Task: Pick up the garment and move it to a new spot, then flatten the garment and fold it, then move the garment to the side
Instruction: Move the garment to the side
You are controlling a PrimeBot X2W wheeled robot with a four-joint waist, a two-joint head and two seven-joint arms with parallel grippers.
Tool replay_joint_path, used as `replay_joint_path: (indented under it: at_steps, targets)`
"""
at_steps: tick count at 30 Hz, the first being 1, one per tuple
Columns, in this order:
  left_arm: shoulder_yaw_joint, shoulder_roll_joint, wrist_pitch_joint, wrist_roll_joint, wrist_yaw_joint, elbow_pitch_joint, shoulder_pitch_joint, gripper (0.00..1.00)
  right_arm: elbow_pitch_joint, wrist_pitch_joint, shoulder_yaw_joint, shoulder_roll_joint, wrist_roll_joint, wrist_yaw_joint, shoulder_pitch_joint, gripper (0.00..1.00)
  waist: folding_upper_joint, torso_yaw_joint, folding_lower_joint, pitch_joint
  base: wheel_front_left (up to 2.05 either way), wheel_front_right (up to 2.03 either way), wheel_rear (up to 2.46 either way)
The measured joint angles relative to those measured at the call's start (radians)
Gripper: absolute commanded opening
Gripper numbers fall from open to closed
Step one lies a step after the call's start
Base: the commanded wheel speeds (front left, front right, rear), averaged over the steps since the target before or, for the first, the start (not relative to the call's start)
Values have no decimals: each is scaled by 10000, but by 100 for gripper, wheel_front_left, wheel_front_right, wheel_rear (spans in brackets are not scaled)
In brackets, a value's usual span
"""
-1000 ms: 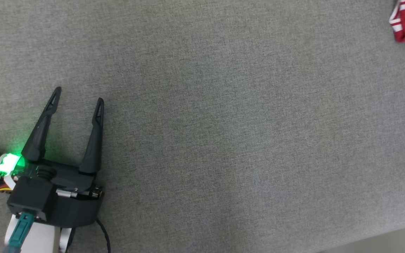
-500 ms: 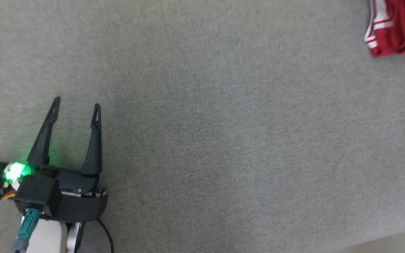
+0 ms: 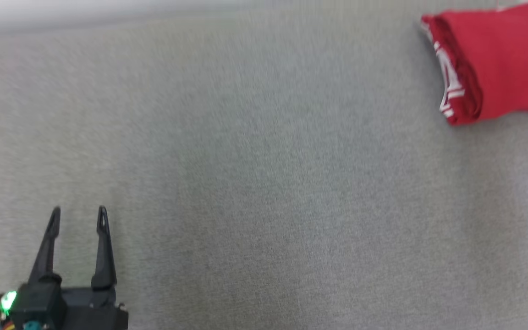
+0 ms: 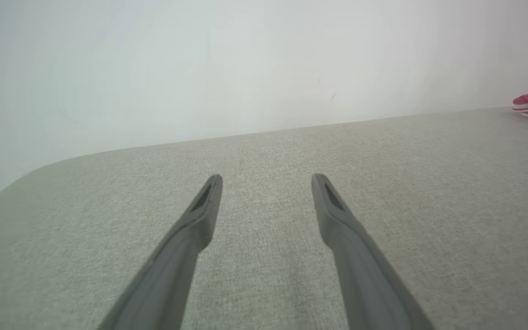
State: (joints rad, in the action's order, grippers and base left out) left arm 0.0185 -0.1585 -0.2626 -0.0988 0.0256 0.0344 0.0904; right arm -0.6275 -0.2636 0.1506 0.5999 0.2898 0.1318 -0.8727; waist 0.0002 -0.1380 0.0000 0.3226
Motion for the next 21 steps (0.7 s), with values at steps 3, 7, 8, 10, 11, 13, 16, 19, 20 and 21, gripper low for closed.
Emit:
replay_joint_path:
  at_steps: [3,7,8,10,11,13,16,19,20,21]
  targets:
    - [123,79,0,-17,8,0,-321,100,623,2,-476,-608,-98,0,1188,100,-1,97,0,-532,0,0,0]
    - [230,155,0,-40,23,8,-713,100,1452,2,-711,-1398,-265,0,2552,100,-2,217,-2,-1170,0,0,0]
    - [251,182,0,-42,36,17,-762,100,1649,2,-738,-1542,-282,0,2889,100,-3,250,-2,-1316,0,0,0]
    - [282,205,0,-42,96,36,-839,100,2034,2,-849,-1810,-293,0,3567,100,-3,320,-2,-1580,0,0,0]
    - [307,230,0,-42,96,50,-893,100,2220,2,-920,-1954,-291,0,3889,100,-3,357,-2,-1700,0,0,0]
    - [328,249,0,-44,102,71,-936,100,2406,2,-968,-2084,-299,0,4195,100,-3,393,-2,-1814,0,0,0]
    - [376,276,0,-44,157,138,-1055,100,2951,2,-1145,-2485,-339,0,5041,100,-3,510,-2,-2119,0,0,0]
    - [426,326,0,-44,174,148,-1181,100,3396,0,-1267,-2861,-387,0,5803,100,-3,616,-2,-2388,0,0,0]
    - [441,334,0,-44,180,150,-1236,100,3547,2,-1285,-2984,-397,0,5996,100,-3,647,-2,-2470,0,0,0]
    - [460,339,0,-42,182,153,-1296,100,3670,0,-1283,-3074,-443,0,6161,100,-3,673,-3,-2545,0,0,0]
